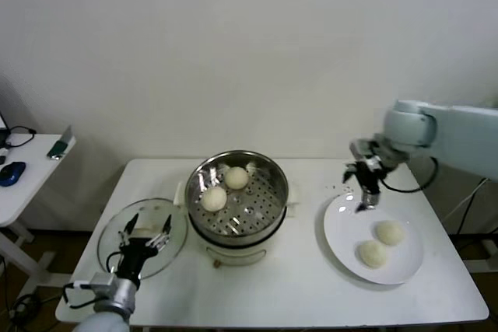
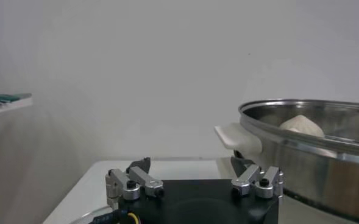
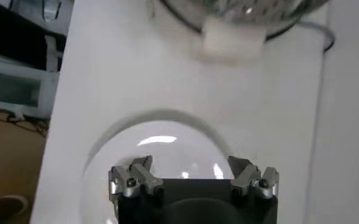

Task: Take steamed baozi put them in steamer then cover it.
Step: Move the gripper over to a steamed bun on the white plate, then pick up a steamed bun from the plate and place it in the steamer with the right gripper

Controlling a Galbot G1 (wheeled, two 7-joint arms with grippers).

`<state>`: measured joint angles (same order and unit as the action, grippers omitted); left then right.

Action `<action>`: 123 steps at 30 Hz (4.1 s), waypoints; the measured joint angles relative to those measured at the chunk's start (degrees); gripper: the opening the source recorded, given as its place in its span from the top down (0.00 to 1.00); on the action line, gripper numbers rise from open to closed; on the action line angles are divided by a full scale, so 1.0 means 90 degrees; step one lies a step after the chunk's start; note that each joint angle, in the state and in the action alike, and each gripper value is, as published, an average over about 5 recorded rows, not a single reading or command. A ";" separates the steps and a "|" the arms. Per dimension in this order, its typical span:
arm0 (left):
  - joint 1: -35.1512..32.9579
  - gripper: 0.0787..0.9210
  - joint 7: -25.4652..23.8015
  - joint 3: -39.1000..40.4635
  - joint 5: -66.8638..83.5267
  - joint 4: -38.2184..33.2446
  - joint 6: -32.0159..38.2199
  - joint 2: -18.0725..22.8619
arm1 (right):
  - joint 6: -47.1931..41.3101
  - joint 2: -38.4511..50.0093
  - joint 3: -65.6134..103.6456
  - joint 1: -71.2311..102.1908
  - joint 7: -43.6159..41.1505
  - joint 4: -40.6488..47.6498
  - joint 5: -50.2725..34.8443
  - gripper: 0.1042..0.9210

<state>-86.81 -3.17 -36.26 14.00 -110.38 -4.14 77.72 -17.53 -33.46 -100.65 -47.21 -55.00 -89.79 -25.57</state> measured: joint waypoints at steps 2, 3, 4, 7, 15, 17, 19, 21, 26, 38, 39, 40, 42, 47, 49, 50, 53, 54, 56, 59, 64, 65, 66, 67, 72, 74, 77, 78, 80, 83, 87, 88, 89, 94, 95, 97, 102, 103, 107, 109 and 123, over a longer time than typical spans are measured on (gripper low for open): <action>-0.0013 0.12 0.0000 -0.0003 -0.0006 -0.0011 0.0001 0.0012 | -0.0001 0.0215 0.0141 0.0295 -0.0001 -0.0020 0.0223 0.12; -0.0020 0.12 0.0000 -0.0005 -0.0007 -0.0016 0.0001 0.0016 | -0.0006 0.0307 0.0226 0.0454 0.0002 -0.0026 0.0331 0.12; -0.0026 0.12 0.0001 -0.0007 -0.0008 -0.0019 0.0003 0.0020 | -0.0015 0.0386 0.0313 0.0611 0.0008 -0.0028 0.0431 0.12; -0.0041 0.12 0.0005 -0.0015 -0.0010 -0.0021 0.0015 0.0026 | -0.0056 0.0569 0.0581 0.1077 0.0049 -0.0028 0.0706 0.12; -0.0068 0.12 0.0014 -0.0026 -0.0011 -0.0020 0.0043 0.0026 | -0.0262 0.0763 0.1299 0.2185 0.0275 0.0075 0.1192 0.12; -0.0070 0.12 0.0014 -0.0026 -0.0014 -0.0020 0.0044 0.0026 | -0.0323 0.0764 0.1476 0.2432 0.0340 0.0129 0.1278 0.12; -0.0070 0.12 0.0015 -0.0025 -0.0019 -0.0021 0.0044 0.0026 | -0.0384 0.0759 0.1660 0.2679 0.0404 0.0185 0.1347 0.12; -0.0067 0.12 0.0015 -0.0021 -0.0023 -0.0022 0.0041 0.0026 | -0.0441 0.0750 0.1843 0.2915 0.0466 0.0231 0.1404 0.12; -0.0052 0.12 0.0015 0.0000 -0.0043 -0.0022 0.0025 0.0029 | -0.0586 0.0700 0.2304 0.3465 0.0614 0.0349 0.1538 0.12; -0.0047 0.12 0.0018 0.0001 -0.0070 -0.0059 -0.0010 0.0047 | -0.0753 0.0602 0.2929 0.4091 0.0736 0.0516 0.1656 0.16; -0.0048 0.12 0.0018 -0.0001 -0.0070 -0.0062 -0.0010 0.0047 | -0.0755 0.0600 0.2963 0.4114 0.0737 0.0522 0.1660 0.18; -0.0047 0.12 0.0019 -0.0003 -0.0070 -0.0065 -0.0010 0.0047 | -0.0757 0.0597 0.2992 0.4133 0.0737 0.0529 0.1662 0.20; -0.0046 0.12 0.0020 -0.0006 -0.0070 -0.0070 -0.0010 0.0047 | -0.0753 0.0591 0.3034 0.4158 0.0735 0.0538 0.1668 0.24; -0.0044 0.12 0.0020 0.0000 -0.0076 -0.0082 -0.0010 0.0047 | -0.0676 0.0589 0.3053 0.4116 0.0683 0.0524 0.1663 0.29; -0.0046 0.12 0.0020 0.0004 -0.0081 -0.0089 -0.0010 0.0047 | -0.0601 0.0585 0.3002 0.4006 0.0633 0.0512 0.1651 0.29; -0.0047 0.12 0.0020 0.0005 -0.0085 -0.0091 -0.0010 0.0047 | -0.0550 0.0577 0.2954 0.3917 0.0599 0.0511 0.1645 0.29; -0.0049 0.12 0.0020 0.0005 -0.0100 -0.0101 -0.0010 0.0047 | -0.0331 0.0518 0.2717 0.3505 0.0472 0.0541 0.1628 0.29; -0.0049 0.12 0.0019 0.0005 -0.0106 -0.0106 -0.0011 0.0047 | -0.0235 0.0485 0.2609 0.3318 0.0424 0.0561 0.1617 0.29; -0.0052 0.12 0.0017 0.0007 -0.0121 -0.0119 -0.0011 0.0048 | 0.0002 0.0386 0.2345 0.2867 0.0327 0.0614 0.1569 0.29; -0.0056 0.12 0.0013 0.0018 -0.0151 -0.0136 -0.0013 0.0054 | 0.0451 0.0146 0.1892 0.2075 0.0173 0.0702 0.1431 0.29; -0.0061 0.12 0.0006 0.0033 -0.0195 -0.0154 -0.0025 0.0061 | 0.1376 -0.0439 0.1285 0.0695 -0.0093 0.0758 0.1166 0.29; -0.0061 0.12 0.0005 0.0033 -0.0200 -0.0157 -0.0028 0.0061 | 0.1584 -0.0576 0.1201 0.0431 -0.0147 0.0754 0.1128 0.29; -0.0062 0.12 0.0005 0.0031 -0.0203 -0.0160 -0.0030 0.0062 | 0.1792 -0.0714 0.1130 0.0183 -0.0196 0.0745 0.1096 0.29; -0.0063 0.12 0.0005 0.0029 -0.0205 -0.0161 -0.0031 0.0061 | 0.2008 -0.0855 0.1067 -0.0059 -0.0241 0.0728 0.1072 0.29; -0.0082 0.12 0.0005 0.0002 -0.0203 -0.0164 -0.0031 0.0060 | 0.3010 -0.1548 0.0906 -0.0993 -0.0363 0.0497 0.1057 0.29; -0.0091 0.12 0.0006 -0.0009 -0.0195 -0.0165 -0.0027 0.0058 | 0.3324 -0.1813 0.0901 -0.1226 -0.0371 0.0354 0.1096 0.29; -0.0111 0.12 0.0010 -0.0034 -0.0178 -0.0174 -0.0012 0.0051 | 0.3670 -0.2197 0.0937 -0.1427 -0.0361 0.0123 0.1203 0.29; -0.0118 0.12 0.0011 -0.0043 -0.0171 -0.0178 -0.0006 0.0049 | 0.3755 -0.2322 0.0952 -0.1459 -0.0353 0.0054 0.1242 0.29; -0.0130 0.12 0.0013 -0.0057 -0.0160 -0.0186 0.0006 0.0045 | 0.3890 -0.2572 0.0983 -0.1485 -0.0336 -0.0055 0.1321 0.29; -0.0148 0.12 0.0015 -0.0070 -0.0147 -0.0204 0.0013 0.0045 | 0.4013 -0.2945 0.1024 -0.1423 -0.0301 -0.0144 0.1443 0.29; -0.0173 0.12 0.0016 -0.0100 -0.0121 -0.0234 0.0015 0.0047 | 0.4063 -0.3440 0.1037 -0.1196 -0.0240 -0.0164 0.1591 0.29; -0.0178 0.12 0.0016 -0.0112 -0.0110 -0.0239 0.0016 0.0047 | 0.4061 -0.3554 0.1037 -0.1129 -0.0224 -0.0156 0.1621 0.29; -0.0184 0.12 0.0016 -0.0126 -0.0099 -0.0242 0.0018 0.0046 | 0.4052 -0.3667 0.1038 -0.1058 -0.0206 -0.0144 0.1647 0.29; -0.0220 0.12 0.0020 -0.0176 -0.0058 -0.0246 0.0034 0.0034 | 0.3917 -0.4157 0.1032 -0.0681 -0.0104 -0.0039 0.1754 0.29; -0.0227 0.12 0.0020 -0.0180 -0.0055 -0.0249 0.0038 0.0032 | 0.3873 -0.4240 0.1027 -0.0602 -0.0080 -0.0010 0.1774 0.29; -0.0238 0.12 0.0020 -0.0183 -0.0050 -0.0257 0.0042 0.0029 | 0.3776 -0.4387 0.1011 -0.0446 -0.0029 0.0057 0.1813 0.29; -0.0257 0.12 0.0020 -0.0185 -0.0044 -0.0268 0.0048 0.0027 | 0.3509 -0.4648 0.0953 -0.0075 0.0101 0.0262 0.1928 0.29; -0.0261 0.12 0.0020 -0.0185 -0.0043 -0.0268 0.0052 0.0026 | 0.3456 -0.4687 0.0941 -0.0008 0.0126 0.0304 0.1952 0.29; -0.0266 0.12 0.0021 -0.0184 -0.0037 -0.0260 0.0068 0.0020 | 0.3252 -0.4821 0.0912 0.0237 0.0239 0.0456 0.2052 0.29; -0.0262 0.12 0.0021 -0.0184 -0.0034 -0.0256 0.0071 0.0019 | 0.3164 -0.4879 0.0911 0.0340 0.0286 0.0516 0.2090 0.30; -0.0239 0.12 0.0021 -0.0181 -0.0024 -0.0249 0.0071 0.0019 | 0.2917 -0.5068 0.0886 0.0737 0.0365 0.0714 0.2231 0.25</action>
<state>-88.96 -2.98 -37.89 13.78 -112.62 -3.51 77.89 8.72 -79.07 -92.68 -40.58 -51.72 -83.36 -5.50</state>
